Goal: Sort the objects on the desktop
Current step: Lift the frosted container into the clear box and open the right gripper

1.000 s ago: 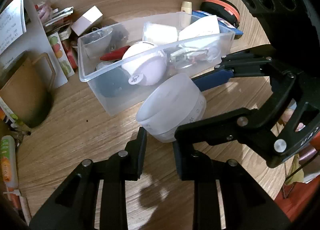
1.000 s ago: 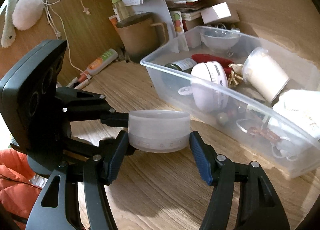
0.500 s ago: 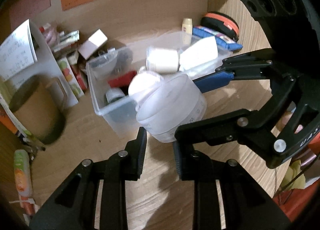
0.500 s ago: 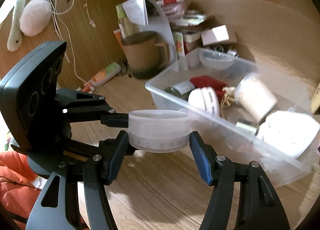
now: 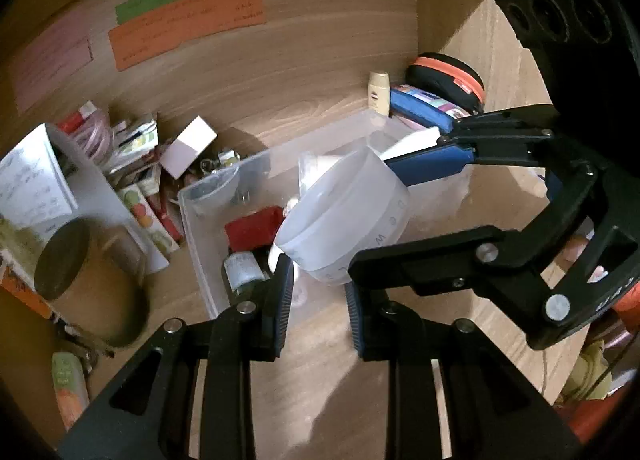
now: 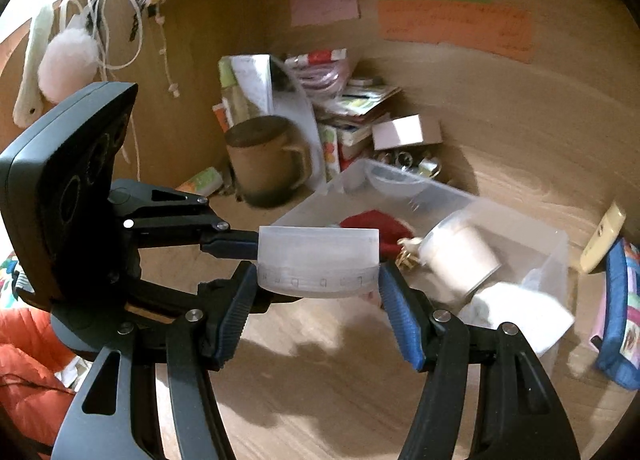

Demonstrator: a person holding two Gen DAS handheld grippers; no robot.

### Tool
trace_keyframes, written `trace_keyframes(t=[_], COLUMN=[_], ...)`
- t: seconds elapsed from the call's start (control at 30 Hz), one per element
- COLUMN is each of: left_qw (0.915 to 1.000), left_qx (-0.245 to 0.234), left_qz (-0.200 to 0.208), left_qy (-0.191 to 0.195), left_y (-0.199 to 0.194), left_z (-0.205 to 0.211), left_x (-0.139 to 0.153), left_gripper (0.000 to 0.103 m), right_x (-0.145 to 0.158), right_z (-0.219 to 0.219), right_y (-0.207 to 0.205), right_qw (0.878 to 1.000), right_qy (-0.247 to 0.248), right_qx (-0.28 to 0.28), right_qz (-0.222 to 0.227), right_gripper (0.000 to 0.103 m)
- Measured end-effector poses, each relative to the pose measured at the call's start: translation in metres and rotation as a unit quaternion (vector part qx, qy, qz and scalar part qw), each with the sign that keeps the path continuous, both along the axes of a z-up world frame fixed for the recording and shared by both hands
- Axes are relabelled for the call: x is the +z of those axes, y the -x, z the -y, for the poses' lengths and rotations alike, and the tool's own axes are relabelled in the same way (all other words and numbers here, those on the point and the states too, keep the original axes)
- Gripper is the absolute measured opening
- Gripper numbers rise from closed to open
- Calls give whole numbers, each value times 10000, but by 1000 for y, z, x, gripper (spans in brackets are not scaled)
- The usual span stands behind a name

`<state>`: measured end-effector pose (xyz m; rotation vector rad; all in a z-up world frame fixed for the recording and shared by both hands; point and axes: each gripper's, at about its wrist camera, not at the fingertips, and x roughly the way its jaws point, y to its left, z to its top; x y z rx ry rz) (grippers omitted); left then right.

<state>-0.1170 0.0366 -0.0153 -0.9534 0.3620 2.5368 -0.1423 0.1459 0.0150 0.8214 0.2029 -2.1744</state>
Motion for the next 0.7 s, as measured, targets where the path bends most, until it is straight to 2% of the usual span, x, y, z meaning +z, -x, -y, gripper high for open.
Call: trace_keyframes(t=[0.17, 0.4, 0.53, 0.7], left_qw=[9999, 9991, 9991, 9991], left_qx=[-19, -138, -140, -169], left_qz=[104, 307, 287, 260], left_qy=[87, 239, 281, 275], left_y=[25, 54, 59, 60], left_z=[-10, -29, -33, -34], left_x=[-1, -17, -22, -24], left_gripper=[25, 25, 25, 25], right_x=[-2, -20, -28, -32], right_z=[-10, -31, -41, -44], right_y=[20, 49, 58, 61], right_qw=[9998, 9981, 9967, 9966], right_qy=[89, 185, 294, 287], right_qx=[-169, -418, -486, -525], right_qz=[72, 421, 588, 558], right_gripper=[59, 59, 59, 59])
